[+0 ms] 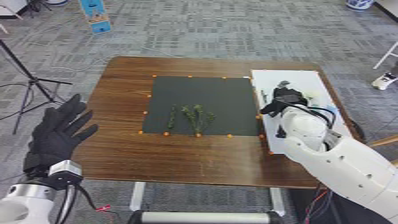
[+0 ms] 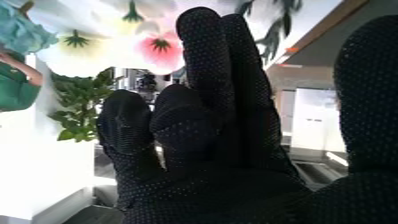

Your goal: Arrange flowers

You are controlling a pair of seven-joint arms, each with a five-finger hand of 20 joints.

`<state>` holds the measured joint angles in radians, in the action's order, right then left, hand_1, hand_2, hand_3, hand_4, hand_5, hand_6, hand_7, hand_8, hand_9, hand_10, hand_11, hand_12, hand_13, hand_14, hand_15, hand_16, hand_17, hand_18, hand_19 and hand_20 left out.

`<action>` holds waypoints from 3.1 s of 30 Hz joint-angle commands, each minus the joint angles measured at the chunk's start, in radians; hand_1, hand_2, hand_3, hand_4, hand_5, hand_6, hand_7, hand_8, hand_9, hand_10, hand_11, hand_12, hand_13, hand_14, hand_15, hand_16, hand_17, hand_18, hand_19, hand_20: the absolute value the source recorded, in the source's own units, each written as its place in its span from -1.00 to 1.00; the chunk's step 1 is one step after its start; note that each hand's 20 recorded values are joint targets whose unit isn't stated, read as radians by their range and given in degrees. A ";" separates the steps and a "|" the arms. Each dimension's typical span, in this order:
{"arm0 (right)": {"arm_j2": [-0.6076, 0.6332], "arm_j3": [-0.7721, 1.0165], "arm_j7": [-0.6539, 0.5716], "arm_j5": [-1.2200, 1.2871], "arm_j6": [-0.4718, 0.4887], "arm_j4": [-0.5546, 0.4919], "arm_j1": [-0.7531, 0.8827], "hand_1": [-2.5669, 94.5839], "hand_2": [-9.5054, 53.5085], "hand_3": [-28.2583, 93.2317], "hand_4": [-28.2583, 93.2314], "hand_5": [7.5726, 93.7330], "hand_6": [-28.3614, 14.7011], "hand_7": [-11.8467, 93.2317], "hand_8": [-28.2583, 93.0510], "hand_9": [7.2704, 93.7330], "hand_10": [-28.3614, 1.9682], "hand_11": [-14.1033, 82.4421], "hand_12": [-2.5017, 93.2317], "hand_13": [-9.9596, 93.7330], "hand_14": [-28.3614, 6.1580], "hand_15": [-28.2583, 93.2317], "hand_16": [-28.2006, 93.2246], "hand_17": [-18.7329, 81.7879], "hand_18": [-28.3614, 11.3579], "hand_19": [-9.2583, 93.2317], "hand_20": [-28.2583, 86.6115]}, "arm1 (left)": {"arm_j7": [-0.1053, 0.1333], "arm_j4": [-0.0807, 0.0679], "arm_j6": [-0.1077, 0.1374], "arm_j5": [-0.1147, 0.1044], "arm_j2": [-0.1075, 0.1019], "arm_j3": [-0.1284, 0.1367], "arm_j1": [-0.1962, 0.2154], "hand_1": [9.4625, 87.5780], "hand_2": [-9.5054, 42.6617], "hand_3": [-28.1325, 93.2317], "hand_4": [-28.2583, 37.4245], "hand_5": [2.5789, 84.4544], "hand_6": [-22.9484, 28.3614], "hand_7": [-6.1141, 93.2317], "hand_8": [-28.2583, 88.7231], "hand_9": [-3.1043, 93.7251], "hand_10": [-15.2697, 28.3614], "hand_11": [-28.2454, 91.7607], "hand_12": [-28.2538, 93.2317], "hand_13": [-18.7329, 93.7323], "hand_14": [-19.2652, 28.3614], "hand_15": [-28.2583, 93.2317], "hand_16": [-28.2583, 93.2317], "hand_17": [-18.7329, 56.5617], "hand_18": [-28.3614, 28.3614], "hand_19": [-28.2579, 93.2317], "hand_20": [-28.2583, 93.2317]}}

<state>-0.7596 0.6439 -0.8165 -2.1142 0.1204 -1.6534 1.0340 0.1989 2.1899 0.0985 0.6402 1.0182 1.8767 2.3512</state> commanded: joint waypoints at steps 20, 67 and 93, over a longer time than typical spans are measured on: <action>-0.010 -0.176 0.125 -0.072 -0.064 0.030 -0.026 0.05 -1.00 0.77 -0.90 0.54 0.33 0.00 -0.17 0.69 0.40 0.12 0.26 0.60 0.24 0.81 0.13 0.24 -0.65 1.00 0.62 | 0.001 0.009 0.010 -0.009 0.009 0.004 0.013 -0.55 -0.87 0.39 -1.00 -0.41 -0.02 -0.55 -0.67 -0.49 0.14 -0.32 -0.27 -0.34 0.35 -0.34 -0.45 -0.79 0.78 0.12 -0.38; -0.041 -0.171 0.232 -0.062 -0.115 -0.169 0.081 0.01 -1.00 0.79 -0.83 0.53 0.33 0.04 -0.15 0.68 0.40 0.20 0.27 0.63 0.28 0.82 0.15 0.28 -0.64 1.00 0.67 | 0.014 0.017 0.003 -0.007 -0.003 0.027 -0.002 -0.57 -0.88 0.39 -1.00 -0.40 -0.02 -0.56 -0.67 -0.48 0.14 -0.32 -0.27 -0.34 0.35 -0.35 -0.44 -0.79 0.78 0.11 -0.38; -0.039 -0.118 0.203 -0.126 0.015 -0.174 0.110 -0.08 -1.00 0.67 -1.00 0.42 0.34 -0.01 -0.21 0.54 0.22 0.46 -0.01 0.60 0.24 0.84 0.16 0.25 -0.65 1.00 0.67 | 0.006 0.012 0.007 -0.009 -0.001 0.027 -0.008 -0.56 -0.86 0.39 -1.00 -0.40 -0.02 -0.56 -0.66 -0.48 0.14 -0.32 -0.27 -0.34 0.35 -0.34 -0.45 -0.79 0.78 0.12 -0.38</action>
<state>-0.8138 0.5324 -0.5952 -2.2286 0.0989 -1.8387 1.1206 0.2087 2.1980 0.1012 0.6366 1.0124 1.9002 2.3413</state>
